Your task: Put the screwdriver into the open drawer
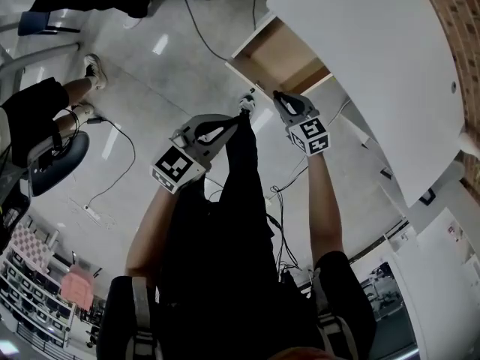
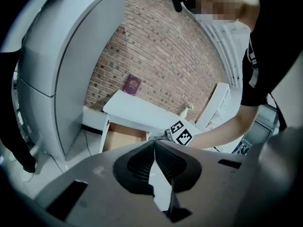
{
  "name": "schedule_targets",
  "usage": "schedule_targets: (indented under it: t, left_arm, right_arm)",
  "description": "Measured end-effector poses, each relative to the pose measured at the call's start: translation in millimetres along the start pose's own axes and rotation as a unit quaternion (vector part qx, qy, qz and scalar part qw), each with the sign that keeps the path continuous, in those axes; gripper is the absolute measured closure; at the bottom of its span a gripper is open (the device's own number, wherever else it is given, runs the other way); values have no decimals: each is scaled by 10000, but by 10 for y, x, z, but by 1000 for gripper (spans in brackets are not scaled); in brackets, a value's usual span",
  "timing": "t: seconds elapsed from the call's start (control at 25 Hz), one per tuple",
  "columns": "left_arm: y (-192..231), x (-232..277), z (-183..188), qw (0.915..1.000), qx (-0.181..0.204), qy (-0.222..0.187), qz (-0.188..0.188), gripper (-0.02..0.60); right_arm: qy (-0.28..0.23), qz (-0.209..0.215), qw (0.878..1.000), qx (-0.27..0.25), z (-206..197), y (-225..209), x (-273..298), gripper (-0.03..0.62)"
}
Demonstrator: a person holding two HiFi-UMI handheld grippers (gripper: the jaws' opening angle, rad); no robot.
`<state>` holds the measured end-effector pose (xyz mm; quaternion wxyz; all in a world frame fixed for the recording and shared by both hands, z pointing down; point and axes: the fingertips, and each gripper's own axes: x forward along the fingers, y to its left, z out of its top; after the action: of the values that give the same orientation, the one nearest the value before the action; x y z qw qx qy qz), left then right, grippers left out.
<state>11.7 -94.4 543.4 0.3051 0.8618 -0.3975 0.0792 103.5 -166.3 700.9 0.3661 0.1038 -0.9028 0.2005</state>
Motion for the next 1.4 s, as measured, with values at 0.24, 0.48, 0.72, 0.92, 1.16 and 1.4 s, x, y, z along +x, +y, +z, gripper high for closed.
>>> schedule_targets:
  t: [0.24, 0.48, 0.72, 0.92, 1.16, 1.4]
  left_arm:
    - [73, 25, -66, 9999, -45, -9, 91, 565]
    - [109, 53, -177, 9997, -163, 7, 186, 565]
    - [147, 75, -330, 9992, -264, 33, 305, 565]
    - [254, 23, -395, 9983, -378, 31, 453, 565]
    - [331, -25, -499, 9971, -506, 52, 559, 565]
    - [356, -45, -591, 9963, -617, 82, 597, 565]
  right_arm:
    - [271, 22, 9995, -144, -167, -122, 235, 471]
    - [739, 131, 9959, -511, -386, -230, 516, 471]
    - [1229, 108, 9888, -842, -632, -394, 818, 471]
    - [1678, 16, 9824, -826, -863, -560, 1129, 471]
    - [2120, -149, 9741, -778, -1085, -754, 1407, 471]
    - [2429, -225, 9650, -968, -1256, -878, 1600, 471]
